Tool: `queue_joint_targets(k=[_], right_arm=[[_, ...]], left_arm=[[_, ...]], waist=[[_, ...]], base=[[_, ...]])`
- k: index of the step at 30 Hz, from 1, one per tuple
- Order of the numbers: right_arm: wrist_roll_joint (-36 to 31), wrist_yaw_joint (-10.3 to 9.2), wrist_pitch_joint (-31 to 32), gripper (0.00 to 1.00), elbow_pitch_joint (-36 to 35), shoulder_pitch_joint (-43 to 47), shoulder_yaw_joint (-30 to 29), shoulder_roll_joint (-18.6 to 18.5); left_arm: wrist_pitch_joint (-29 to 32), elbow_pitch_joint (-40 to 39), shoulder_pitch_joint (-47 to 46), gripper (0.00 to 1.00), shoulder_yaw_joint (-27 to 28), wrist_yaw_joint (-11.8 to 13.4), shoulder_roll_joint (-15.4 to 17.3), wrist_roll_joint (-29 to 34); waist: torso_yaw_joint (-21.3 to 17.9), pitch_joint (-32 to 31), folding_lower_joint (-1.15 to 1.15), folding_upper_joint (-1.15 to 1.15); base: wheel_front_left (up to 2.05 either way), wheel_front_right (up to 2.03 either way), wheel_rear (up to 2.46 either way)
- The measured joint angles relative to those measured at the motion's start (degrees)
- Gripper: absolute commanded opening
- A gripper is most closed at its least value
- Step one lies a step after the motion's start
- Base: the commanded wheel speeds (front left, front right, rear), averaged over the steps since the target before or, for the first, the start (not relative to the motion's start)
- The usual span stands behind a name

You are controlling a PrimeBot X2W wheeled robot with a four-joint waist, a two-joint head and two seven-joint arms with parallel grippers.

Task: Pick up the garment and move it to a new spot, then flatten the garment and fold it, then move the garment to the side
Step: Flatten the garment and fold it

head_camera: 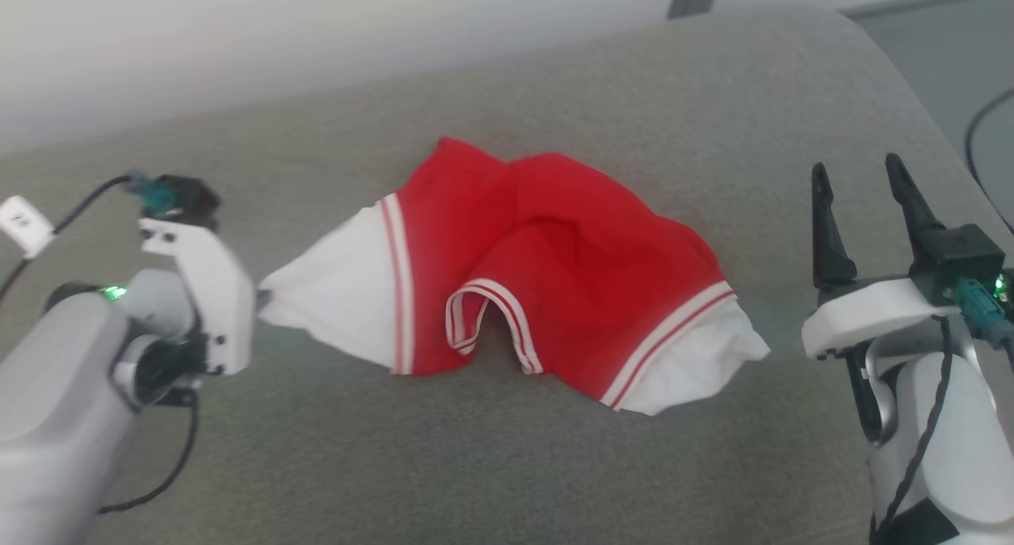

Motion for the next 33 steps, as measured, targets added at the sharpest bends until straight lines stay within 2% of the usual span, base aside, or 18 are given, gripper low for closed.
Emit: queue_joint_targets(k=[9,14,21,26,27,29,30,31,33], right_arm=[[-1.8,0.0,0.0,1.0,0.4,1.4,-1.8,0.0],[-2.1,0.0,0.0,1.0,0.7,2.0,-2.0,0.0],[-2.0,0.0,0.3,1.0,1.6,2.1,-2.2,0.0],[-1.8,0.0,0.6,1.0,2.0,2.1,-2.5,0.0],[-1.8,0.0,0.7,1.0,2.1,2.1,-2.6,0.0],[-1.9,0.0,0.8,1.0,2.2,2.1,-2.5,0.0],[-1.7,0.0,0.8,1.0,2.3,2.1,-2.4,0.0],[-1.8,0.0,0.8,1.0,2.3,2.1,-2.4,0.0],[-1.8,0.0,0.9,1.0,2.3,2.1,-2.5,0.0]], left_arm=[[0.0,-4.4,8.2,0.0,3.9,4.5,9.2,-1.8],[-1.2,-6.4,14.3,0.0,6.5,7.1,12.8,-4.3],[-2.2,-6.3,20.9,0.0,8.4,10.6,14.2,-7.0],[-4.0,-5.9,23.5,0.02,8.6,10.7,12.6,-8.1],[-4.5,-5.8,23.6,0.23,8.7,10.7,12.3,-8.1],[-4.8,-5.6,23.7,0.46,8.7,10.7,11.8,-8.3],[-4.8,-5.6,23.8,0.79,8.6,10.7,11.6,-8.3],[-5.2,-5.6,23.8,1.0,8.6,10.7,11.4,-8.3],[-5.7,-6.0,23.8,1.0,8.6,10.6,11.3,-8.2]], waist=[[3.8,-2.8,0.0,0.0],[5.2,-3.5,-0.01,0.0],[6.6,-3.6,0.0,0.0],[7.3,-3.4,0.0,0.0],[7.4,-3.5,0.0,0.0],[7.7,-3.7,0.0,0.0],[7.8,-3.8,0.0,0.0],[7.9,-3.9,0.0,0.0],[8.1,-4.2,0.0,0.0]], base=[[0.0,0.0,0.0],[0.0,0.0,0.0],[0.0,0.0,0.0],[0.0,0.0,0.0],[0.0,0.0,0.0],[0.0,0.0,0.0],[0.0,0.0,0.0],[0.0,0.0,0.0],[0.0,0.0,0.0]])
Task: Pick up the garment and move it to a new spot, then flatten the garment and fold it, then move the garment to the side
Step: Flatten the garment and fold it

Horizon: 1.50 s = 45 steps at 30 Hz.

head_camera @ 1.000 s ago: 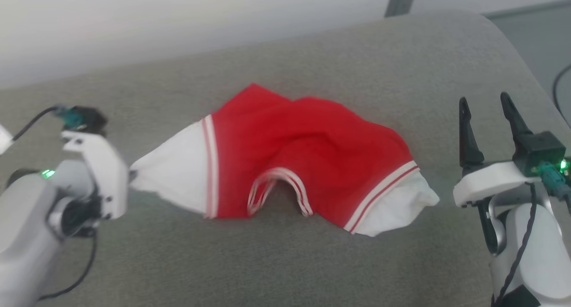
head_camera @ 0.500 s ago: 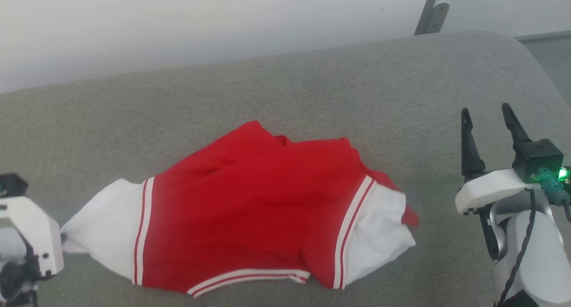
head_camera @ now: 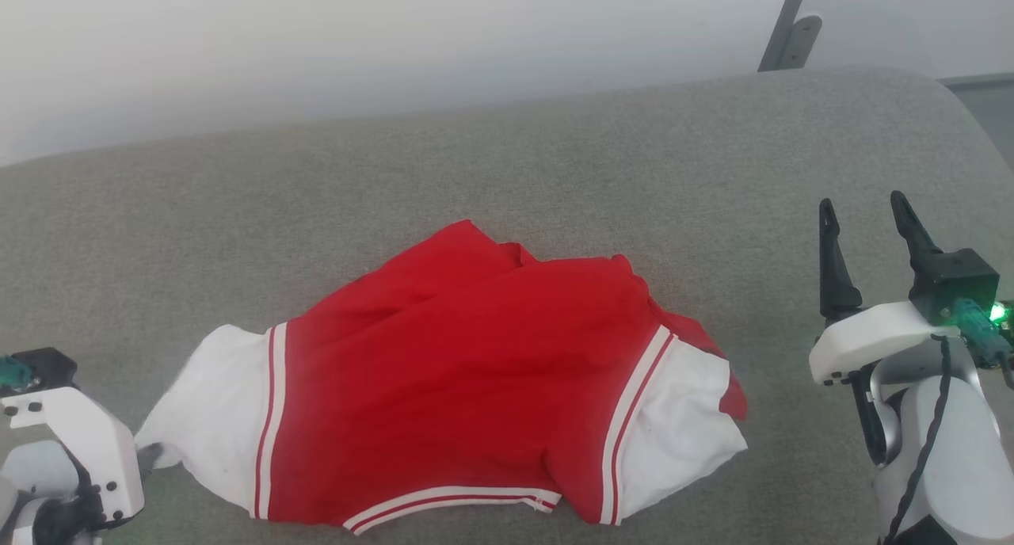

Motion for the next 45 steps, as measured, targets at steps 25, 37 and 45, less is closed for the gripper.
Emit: queue_joint_targets(k=[25,37,45], right_arm=[[15.3,0.0,16.1,1.0,-5.5,10.0,15.9,-5.1],[26.0,-0.01,31.3,1.0,-4.5,9.8,22.9,-12.1],[28.9,-0.01,36.4,1.0,-0.6,6.3,25.5,-15.3]], left_arm=[[-18.5,-16.2,5.0,1.0,4.0,0.5,1.7,5.3],[-38.5,-18.0,10.4,1.0,8.0,1.8,-1.4,10.1],[-43.1,-17.8,12.0,1.0,10.1,2.0,-4.4,11.4]], waist=[[1.8,-2.1,0.0,0.0],[6.5,-2.8,0.0,0.0],[10.4,-2.5,0.0,0.0]], base=[[0.0,0.0,0.0],[0.0,0.0,0.0],[0.0,0.0,0.0]])
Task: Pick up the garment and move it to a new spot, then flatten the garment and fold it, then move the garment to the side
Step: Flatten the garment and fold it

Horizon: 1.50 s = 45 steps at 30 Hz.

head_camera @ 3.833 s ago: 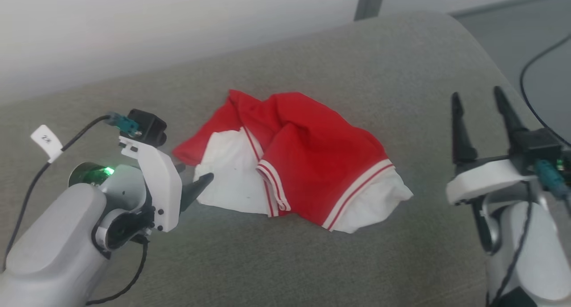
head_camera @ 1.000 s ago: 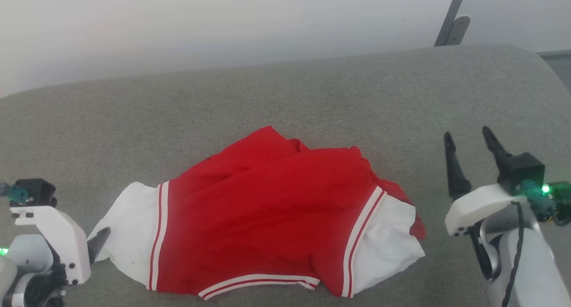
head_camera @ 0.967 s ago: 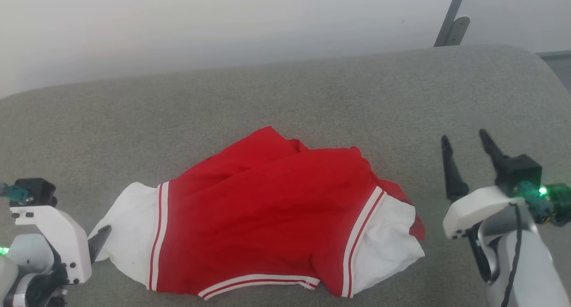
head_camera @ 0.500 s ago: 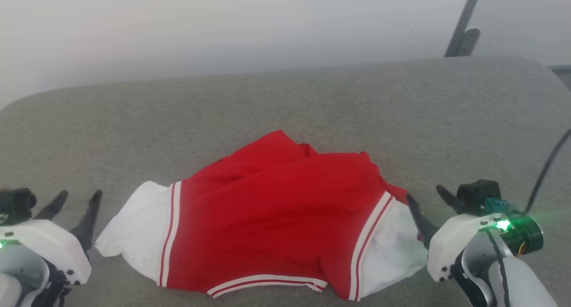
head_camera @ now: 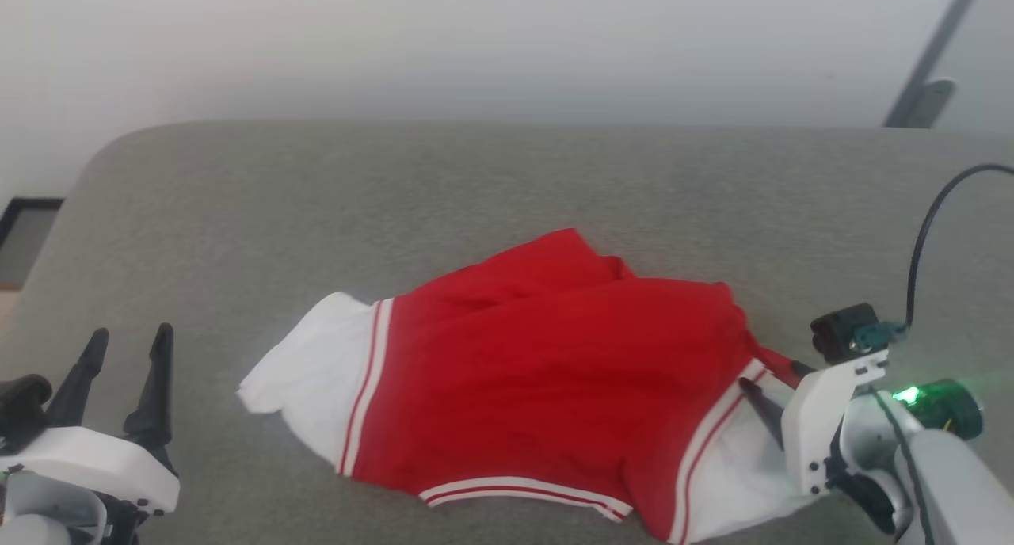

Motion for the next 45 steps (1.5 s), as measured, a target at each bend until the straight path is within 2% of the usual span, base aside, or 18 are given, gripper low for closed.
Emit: queue_joint_targets(k=[9,10,11,12,18,25,29,34,35,36,37,38,45], right_arm=[[3.6,0.0,7.5,1.0,9.3,-6.2,3.2,-1.8],[4.1,0.0,8.1,0.84,10.0,-6.8,3.8,-2.0],[5.7,0.0,9.3,0.04,11.3,-8.3,5.1,-2.3],[5.7,0.0,9.3,0.0,11.3,-8.3,5.1,-2.3],[7.2,0.1,8.9,0.0,13.8,-12.1,8.2,-4.8],[4.6,0.02,2.5,0.0,17.8,-18.5,6.9,-7.7],[2.6,0.02,-0.7,0.0,21.1,-22.6,6.4,-8.0],[2.1,0.02,-1.4,0.0,26.9,-25.9,7.4,-7.1],[2.1,0.02,-1.8,0.11,28.2,-26.2,7.6,-6.7],[2.3,0.02,-2.1,0.4,29.5,-26.6,7.5,-6.3],[2.7,0.02,-2.3,0.87,30.8,-27.0,7.6,-6.0],[2.8,0.02,-2.3,1.0,32.2,-27.3,7.8,-5.6],[4.2,0.02,-4.5,1.0,35.8,-29.2,10.6,-3.5]], left_arm=[[-1.0,0.1,1.2,1.0,5.5,-2.6,-6.2,4.3],[-1.0,0.1,1.2,1.0,6.5,-3.0,-7.1,4.8],[-1.0,0.1,1.2,1.0,8.1,-4.0,-8.8,6.1],[-1.0,0.1,1.2,1.0,8.1,-4.0,-8.8,6.1],[-1.0,0.3,1.5,1.0,12.9,-7.0,-12.9,9.4],[-1.0,1.6,1.4,1.0,15.9,-10.2,-16.1,12.0],[-1.0,2.8,0.7,1.0,16.6,-11.9,-17.4,13.7],[-1.0,4.5,-0.3,1.0,16.9,-13.2,-18.3,14.7],[-1.0,4.8,-0.5,1.0,16.9,-13.6,-18.5,14.9],[-1.0,5.2,-0.7,1.0,16.9,-13.7,-18.7,14.9],[-1.0,5.5,-0.9,1.0,16.8,-14.0,-18.8,15.0],[-1.0,5.9,-0.9,1.0,16.7,-14.1,-18.8,15.1],[-1.0,7.7,-1.4,1.0,15.9,-15.1,-18.3,15.3]], waist=[[4.7,1.4,0.0,0.0],[5.1,1.6,0.0,0.0],[5.8,1.9,0.0,0.0],[5.8,1.9,0.0,0.0],[6.9,2.7,0.0,0.0],[7.3,3.4,0.0,0.0],[7.6,4.0,0.0,0.0],[8.0,4.4,0.0,0.0],[8.0,4.3,0.0,0.0],[8.0,4.3,0.0,0.0],[7.9,4.3,0.0,0.0],[7.9,4.1,0.0,0.0],[6.8,2.7,0.0,0.0]], base=[[0.0,0.0,0.0],[0.0,0.0,0.0],[0.0,0.0,0.0],[0.0,0.0,0.0],[0.0,0.0,0.0],[0.0,0.0,0.0],[0.0,0.0,0.0],[0.0,0.0,0.0],[0.0,0.0,0.0],[0.0,0.0,0.0],[0.0,0.0,0.0],[0.0,0.0,0.0],[0.0,0.0,0.0]])
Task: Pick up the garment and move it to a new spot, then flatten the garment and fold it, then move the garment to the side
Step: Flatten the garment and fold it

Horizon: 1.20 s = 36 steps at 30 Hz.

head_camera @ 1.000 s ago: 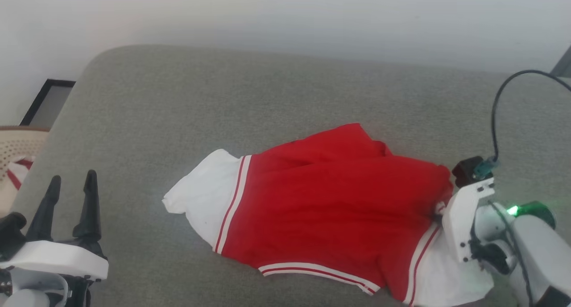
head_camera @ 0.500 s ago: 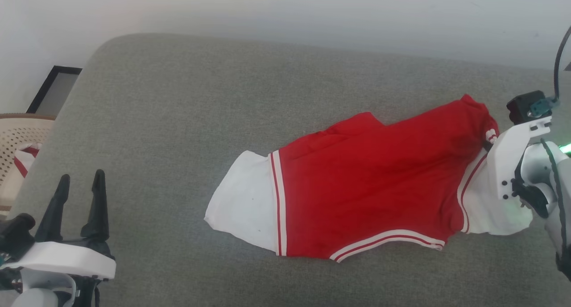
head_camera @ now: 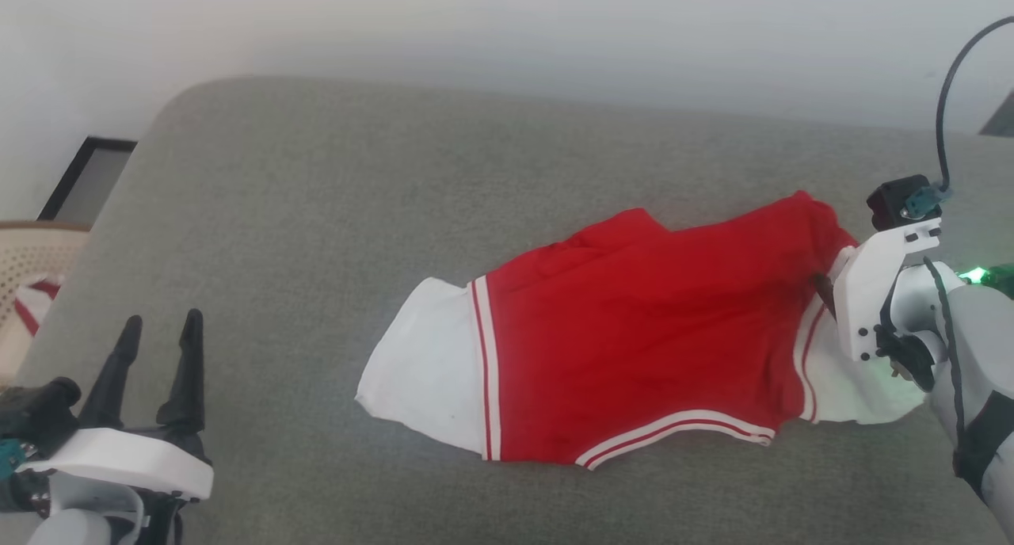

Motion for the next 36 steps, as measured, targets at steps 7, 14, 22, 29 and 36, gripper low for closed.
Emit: queue_joint_targets(k=[7,14,22,29,36], right_arm=[[1.5,0.0,-7.6,1.0,-2.3,0.0,2.7,-1.2],[0.7,0.0,-19.6,1.0,-6.1,2.3,0.9,-2.5],[-5.4,-0.01,-30.9,1.0,-10.1,8.1,-9.1,-1.3],[-15.0,-0.01,-32.6,1.0,-22.0,17.4,-23.7,3.3],[-20.6,-0.01,-30.6,1.0,-32.5,25.4,-31.0,9.4]], left_arm=[[0.0,-0.1,0.6,1.0,-0.2,-0.2,1.5,0.2],[0.4,-0.8,2.5,1.0,0.1,0.3,2.1,0.0],[3.8,-2.0,4.4,1.0,-1.3,0.3,2.5,-0.8],[15.7,-1.2,4.0,1.0,-4.2,0.0,4.4,-4.0],[30.7,2.1,0.8,1.0,-7.9,1.1,5.5,-6.3]], waist=[[-2.6,-2.3,0.0,0.0],[-6.2,-4.6,0.0,0.0],[-10.8,-6.4,0.0,0.0],[-13.4,-5.1,0.0,0.0],[-14.3,-3.0,0.0,0.0]], base=[[0.0,0.0,0.0],[0.0,0.0,0.0],[0.0,0.0,0.0],[0.0,0.0,0.0],[0.0,0.0,0.0]])
